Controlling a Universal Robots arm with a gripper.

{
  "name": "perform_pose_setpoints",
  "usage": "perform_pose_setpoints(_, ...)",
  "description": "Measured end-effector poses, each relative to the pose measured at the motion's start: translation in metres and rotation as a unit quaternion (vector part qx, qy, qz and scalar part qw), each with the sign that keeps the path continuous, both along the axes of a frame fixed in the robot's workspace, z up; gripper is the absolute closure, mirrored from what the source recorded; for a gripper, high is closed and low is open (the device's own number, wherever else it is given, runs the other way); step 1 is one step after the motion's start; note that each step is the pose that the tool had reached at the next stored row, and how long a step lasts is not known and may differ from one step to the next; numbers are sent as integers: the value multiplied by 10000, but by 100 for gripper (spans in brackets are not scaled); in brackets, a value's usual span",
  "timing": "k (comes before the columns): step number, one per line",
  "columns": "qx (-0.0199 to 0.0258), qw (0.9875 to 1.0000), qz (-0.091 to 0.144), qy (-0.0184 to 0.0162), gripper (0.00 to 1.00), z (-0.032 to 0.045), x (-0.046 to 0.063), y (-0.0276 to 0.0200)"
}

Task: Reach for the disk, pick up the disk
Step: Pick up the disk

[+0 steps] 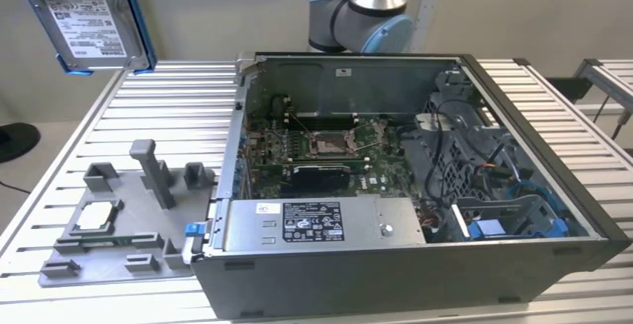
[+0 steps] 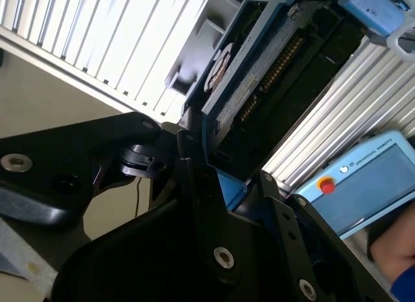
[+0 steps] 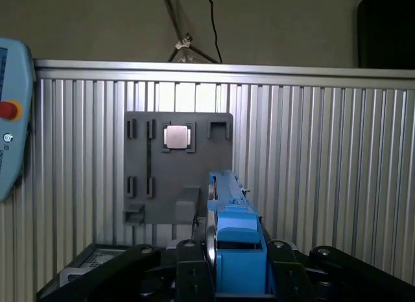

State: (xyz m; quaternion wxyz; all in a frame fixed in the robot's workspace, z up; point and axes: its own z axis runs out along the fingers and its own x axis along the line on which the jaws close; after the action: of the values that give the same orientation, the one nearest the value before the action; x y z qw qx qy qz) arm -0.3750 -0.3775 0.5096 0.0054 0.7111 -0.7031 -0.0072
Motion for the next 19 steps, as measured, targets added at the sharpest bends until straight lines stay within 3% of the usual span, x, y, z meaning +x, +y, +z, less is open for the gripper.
perform_pose_setpoints(19,0,10000,0,1,100,0,310,0)
